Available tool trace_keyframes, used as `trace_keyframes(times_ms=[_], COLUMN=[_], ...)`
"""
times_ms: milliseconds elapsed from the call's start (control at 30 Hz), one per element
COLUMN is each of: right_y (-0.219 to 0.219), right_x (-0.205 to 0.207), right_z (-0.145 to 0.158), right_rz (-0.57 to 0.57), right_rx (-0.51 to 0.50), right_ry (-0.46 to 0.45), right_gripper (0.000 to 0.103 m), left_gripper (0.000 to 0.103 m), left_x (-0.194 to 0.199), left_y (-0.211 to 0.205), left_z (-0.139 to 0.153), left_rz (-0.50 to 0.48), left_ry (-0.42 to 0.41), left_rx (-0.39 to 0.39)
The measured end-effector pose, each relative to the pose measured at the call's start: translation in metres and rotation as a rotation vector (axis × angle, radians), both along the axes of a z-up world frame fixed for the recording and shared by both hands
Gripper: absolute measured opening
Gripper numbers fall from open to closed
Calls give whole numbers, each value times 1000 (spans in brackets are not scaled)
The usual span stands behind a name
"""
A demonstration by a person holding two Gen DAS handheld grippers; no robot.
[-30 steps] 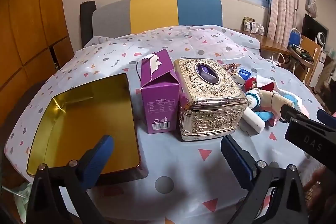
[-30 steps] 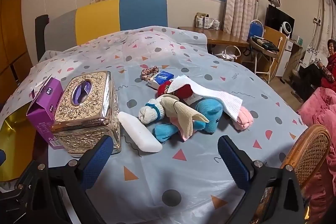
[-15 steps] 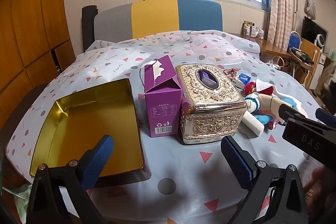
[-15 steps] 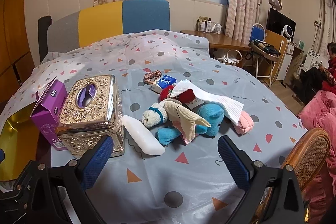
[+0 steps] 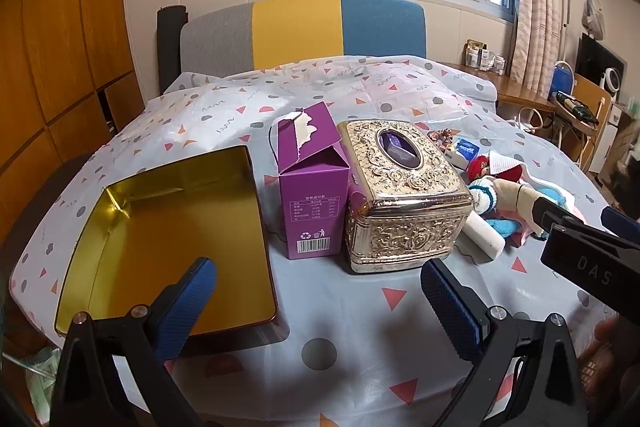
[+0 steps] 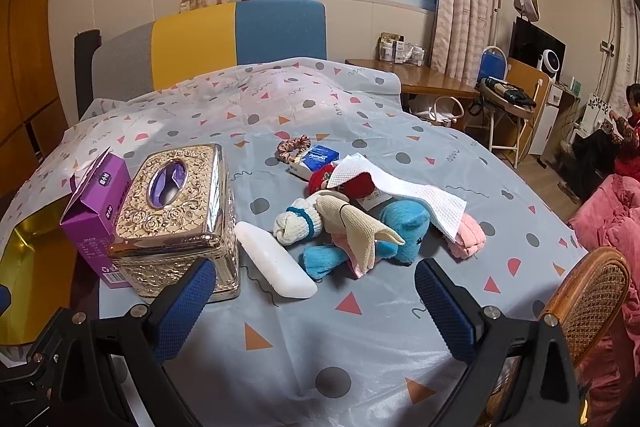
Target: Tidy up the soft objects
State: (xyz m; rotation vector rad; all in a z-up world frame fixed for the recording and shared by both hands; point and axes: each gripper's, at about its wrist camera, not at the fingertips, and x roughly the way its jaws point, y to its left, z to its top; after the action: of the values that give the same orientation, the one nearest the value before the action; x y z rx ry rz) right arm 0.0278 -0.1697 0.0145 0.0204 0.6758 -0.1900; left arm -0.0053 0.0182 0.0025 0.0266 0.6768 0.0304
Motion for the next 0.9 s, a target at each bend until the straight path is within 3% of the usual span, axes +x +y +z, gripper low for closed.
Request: trace_keyframes(times_ms=[900], right_y=[-10], right_x=[-3], right_z=[3], right_rz=[-25], right_rx=[6], right_ry=[-8], right_gripper=[102], left_gripper=[103], left_x=[-5], left_y=[-4], left_z=[2], left_rz=[-11], left_ry=[4], left_rx=[-2])
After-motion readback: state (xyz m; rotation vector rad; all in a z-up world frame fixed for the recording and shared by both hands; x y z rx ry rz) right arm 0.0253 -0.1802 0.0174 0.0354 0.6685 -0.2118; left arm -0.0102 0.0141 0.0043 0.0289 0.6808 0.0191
